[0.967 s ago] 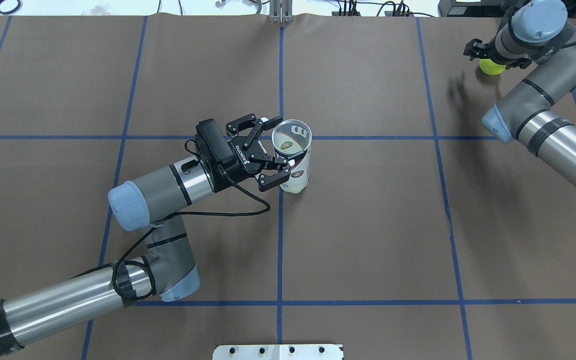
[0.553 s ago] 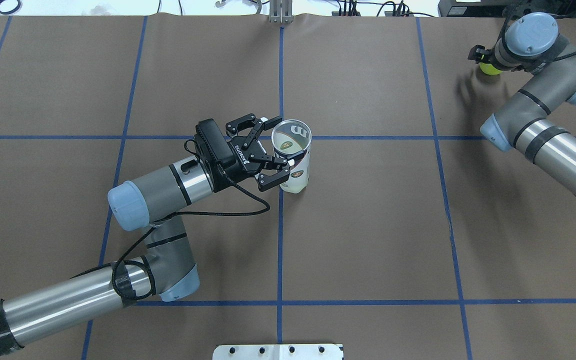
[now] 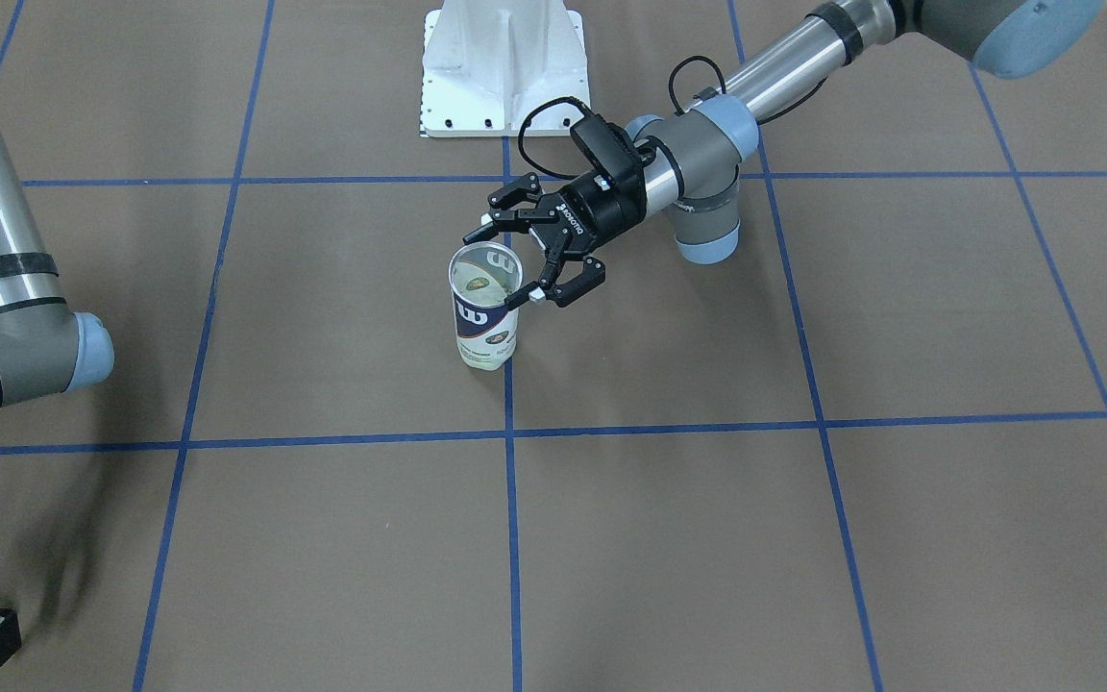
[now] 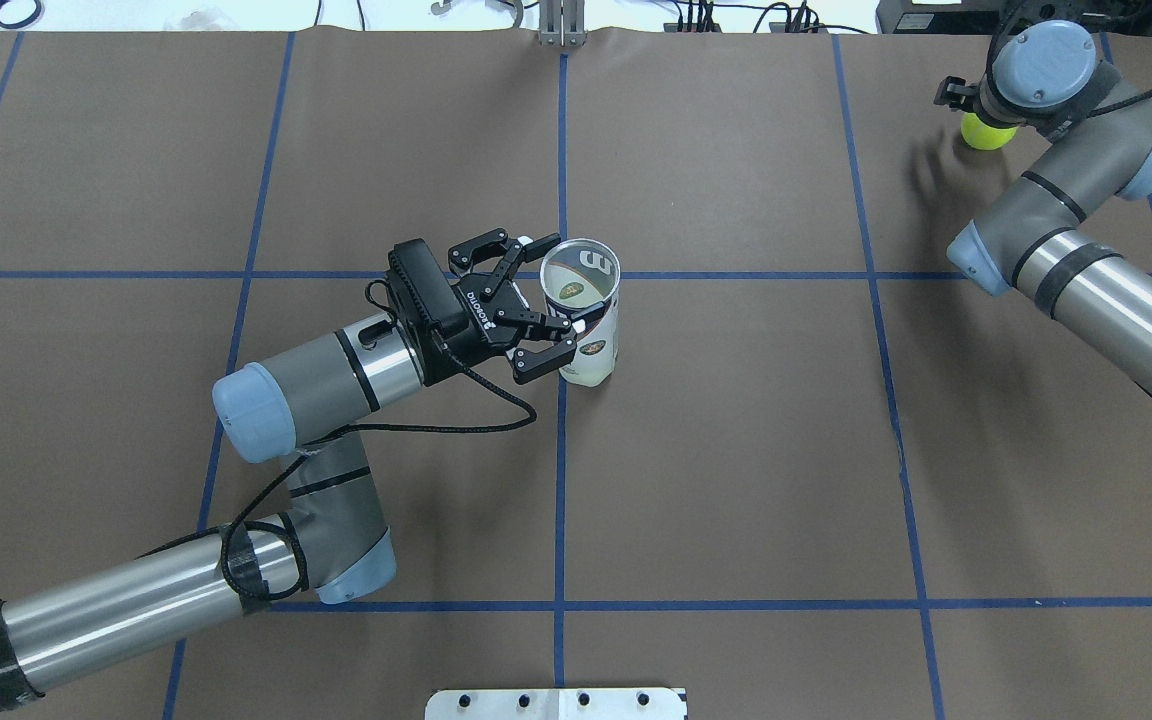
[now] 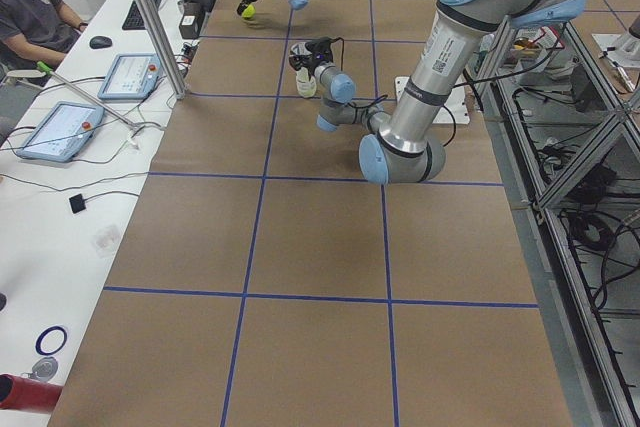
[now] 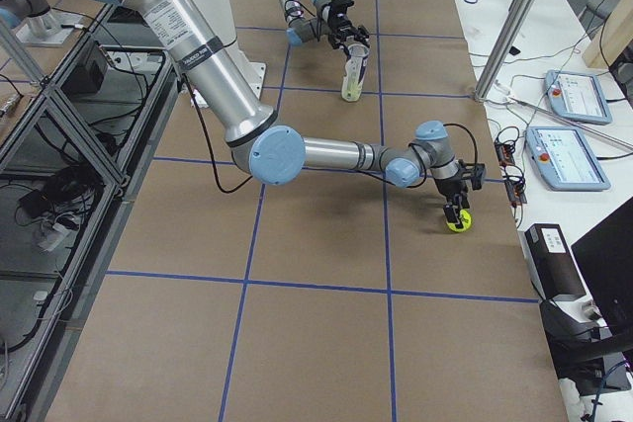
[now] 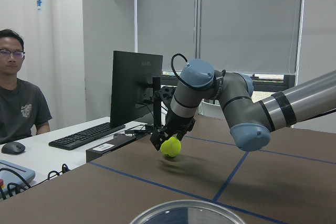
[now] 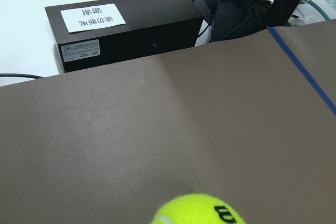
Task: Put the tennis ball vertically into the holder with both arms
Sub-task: 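Grasp the second yellow ball with the right gripper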
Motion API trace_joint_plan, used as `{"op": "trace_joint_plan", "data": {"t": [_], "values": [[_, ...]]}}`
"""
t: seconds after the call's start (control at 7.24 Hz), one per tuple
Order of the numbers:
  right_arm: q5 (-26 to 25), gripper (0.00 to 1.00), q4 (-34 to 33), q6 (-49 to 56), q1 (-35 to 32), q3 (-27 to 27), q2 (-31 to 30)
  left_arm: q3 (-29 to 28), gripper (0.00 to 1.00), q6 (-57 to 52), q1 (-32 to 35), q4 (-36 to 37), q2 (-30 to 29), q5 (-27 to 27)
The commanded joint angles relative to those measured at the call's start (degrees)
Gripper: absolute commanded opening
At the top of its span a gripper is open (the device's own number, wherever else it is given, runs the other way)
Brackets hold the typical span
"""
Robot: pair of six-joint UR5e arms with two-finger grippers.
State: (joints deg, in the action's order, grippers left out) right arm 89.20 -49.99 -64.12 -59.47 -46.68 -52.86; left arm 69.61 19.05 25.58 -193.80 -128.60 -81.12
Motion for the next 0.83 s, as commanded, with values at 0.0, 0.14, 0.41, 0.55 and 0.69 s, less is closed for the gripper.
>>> {"op": "trace_joint_plan", "data": {"t": [0.0,0.14,0.41,0.55,0.69], "values": [[-0.17,0.93,3.55,-0.04,0.40,2.88,0.04,0.00,0.88,0.02,0.00,0.00,0.02,0.00],[-0.17,0.89,4.19,-0.04,0.49,3.52,0.04,0.00,0.88,0.02,-0.09,0.00,0.02,0.00],[-0.08,0.29,4.20,-0.91,0.49,3.52,0.30,0.00,0.88,0.02,-0.09,0.00,0.02,0.00],[0.01,0.00,4.20,-0.92,0.49,3.52,0.21,0.00,0.88,0.02,-0.09,0.00,0.02,0.00],[0.01,0.00,4.11,-0.92,0.49,3.00,0.30,0.00,0.88,0.02,-0.09,0.00,0.02,0.00]]}}
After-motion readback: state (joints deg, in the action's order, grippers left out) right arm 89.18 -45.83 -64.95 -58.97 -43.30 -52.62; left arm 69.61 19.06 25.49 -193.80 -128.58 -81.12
